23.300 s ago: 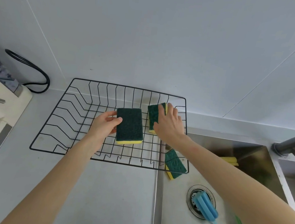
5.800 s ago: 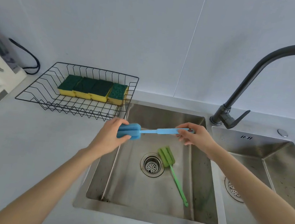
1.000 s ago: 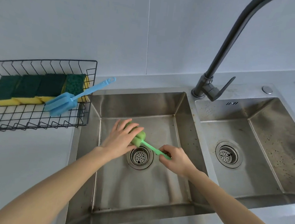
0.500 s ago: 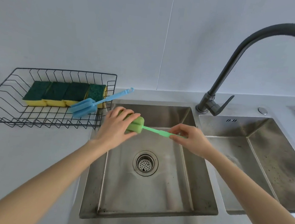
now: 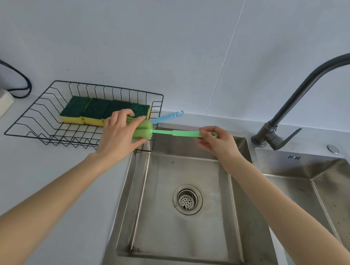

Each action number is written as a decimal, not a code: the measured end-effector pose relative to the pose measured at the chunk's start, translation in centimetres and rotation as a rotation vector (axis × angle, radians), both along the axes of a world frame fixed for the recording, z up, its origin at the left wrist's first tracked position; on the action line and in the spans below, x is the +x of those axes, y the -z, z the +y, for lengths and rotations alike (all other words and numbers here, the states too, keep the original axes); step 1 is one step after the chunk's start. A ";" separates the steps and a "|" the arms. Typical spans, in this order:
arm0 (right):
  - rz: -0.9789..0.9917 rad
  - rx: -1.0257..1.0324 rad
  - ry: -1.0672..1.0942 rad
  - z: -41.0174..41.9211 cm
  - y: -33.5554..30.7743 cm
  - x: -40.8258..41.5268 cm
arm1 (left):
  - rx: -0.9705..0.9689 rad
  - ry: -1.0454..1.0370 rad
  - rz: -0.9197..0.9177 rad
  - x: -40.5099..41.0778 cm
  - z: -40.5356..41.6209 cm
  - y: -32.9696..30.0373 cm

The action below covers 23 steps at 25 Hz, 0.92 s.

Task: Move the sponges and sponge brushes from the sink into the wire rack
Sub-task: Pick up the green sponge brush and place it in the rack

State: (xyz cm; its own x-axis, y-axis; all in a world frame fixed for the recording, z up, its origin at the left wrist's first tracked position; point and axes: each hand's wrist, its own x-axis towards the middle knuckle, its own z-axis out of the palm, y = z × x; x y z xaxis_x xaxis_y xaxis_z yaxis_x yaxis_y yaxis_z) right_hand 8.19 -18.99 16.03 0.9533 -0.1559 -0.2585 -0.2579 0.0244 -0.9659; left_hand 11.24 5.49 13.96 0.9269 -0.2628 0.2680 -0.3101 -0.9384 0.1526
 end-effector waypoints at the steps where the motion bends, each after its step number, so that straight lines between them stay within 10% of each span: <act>1: 0.008 0.046 0.004 0.9 -0.1 0.7 | -0.021 -0.026 0.038 0.3 0.7 0.0; 23: 0.186 -0.279 -0.124 6.7 2.9 7.0 | -0.219 -0.099 0.586 4.7 5.5 2.7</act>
